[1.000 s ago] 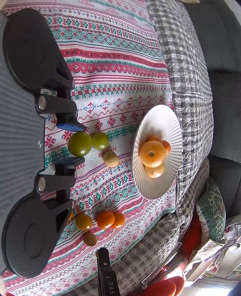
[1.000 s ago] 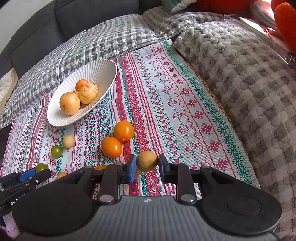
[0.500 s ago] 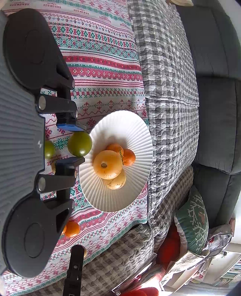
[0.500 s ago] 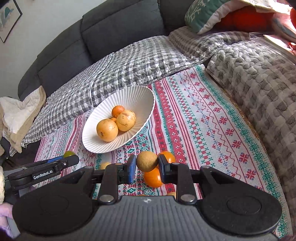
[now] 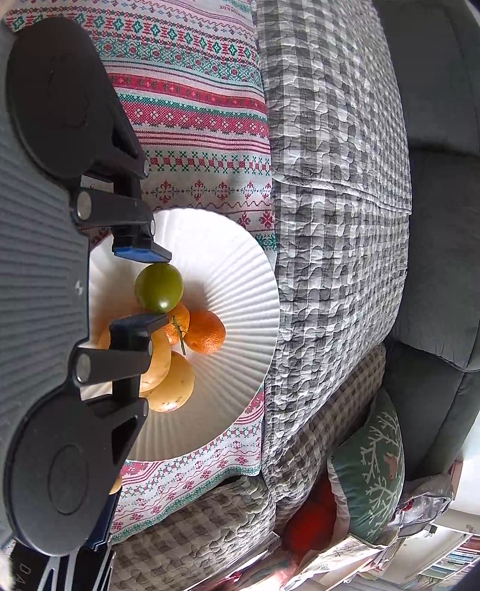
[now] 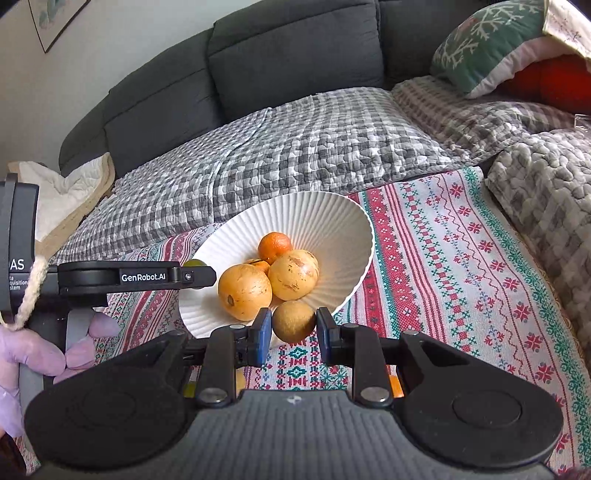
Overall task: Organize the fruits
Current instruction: 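Carry both fruits into the white bowl and open both grippers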
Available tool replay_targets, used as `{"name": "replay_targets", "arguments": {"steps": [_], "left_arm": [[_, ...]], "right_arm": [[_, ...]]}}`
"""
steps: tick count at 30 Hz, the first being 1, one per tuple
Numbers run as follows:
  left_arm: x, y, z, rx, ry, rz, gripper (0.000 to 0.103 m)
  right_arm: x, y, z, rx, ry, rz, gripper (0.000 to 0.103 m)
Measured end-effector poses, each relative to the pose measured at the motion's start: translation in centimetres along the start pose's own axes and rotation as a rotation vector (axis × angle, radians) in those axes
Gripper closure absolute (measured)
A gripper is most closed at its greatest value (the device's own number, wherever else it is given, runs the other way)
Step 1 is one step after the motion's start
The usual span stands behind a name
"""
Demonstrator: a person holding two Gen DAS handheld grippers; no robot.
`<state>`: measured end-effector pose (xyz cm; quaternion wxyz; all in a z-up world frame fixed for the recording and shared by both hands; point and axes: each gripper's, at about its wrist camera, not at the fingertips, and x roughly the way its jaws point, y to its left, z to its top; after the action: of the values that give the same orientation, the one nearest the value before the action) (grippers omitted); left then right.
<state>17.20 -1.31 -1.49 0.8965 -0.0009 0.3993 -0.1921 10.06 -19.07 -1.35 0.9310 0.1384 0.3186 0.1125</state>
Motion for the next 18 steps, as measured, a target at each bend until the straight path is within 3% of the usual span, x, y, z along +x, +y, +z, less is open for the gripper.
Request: {"name": "replay_targets", "arguments": {"steps": [13, 18], "left_arm": [[1.9, 0.0, -0.1, 0.032, 0.018, 0.006, 0.082], [1.9, -0.2, 0.0, 0.051, 0.014, 0.020, 0.076]], "right_arm": [[2.0, 0.9, -0.2, -0.093, 0.008, -0.034, 0.080], [2.1, 1.0, -0.3, -0.096, 0.007, -0.035, 0.077]]}}
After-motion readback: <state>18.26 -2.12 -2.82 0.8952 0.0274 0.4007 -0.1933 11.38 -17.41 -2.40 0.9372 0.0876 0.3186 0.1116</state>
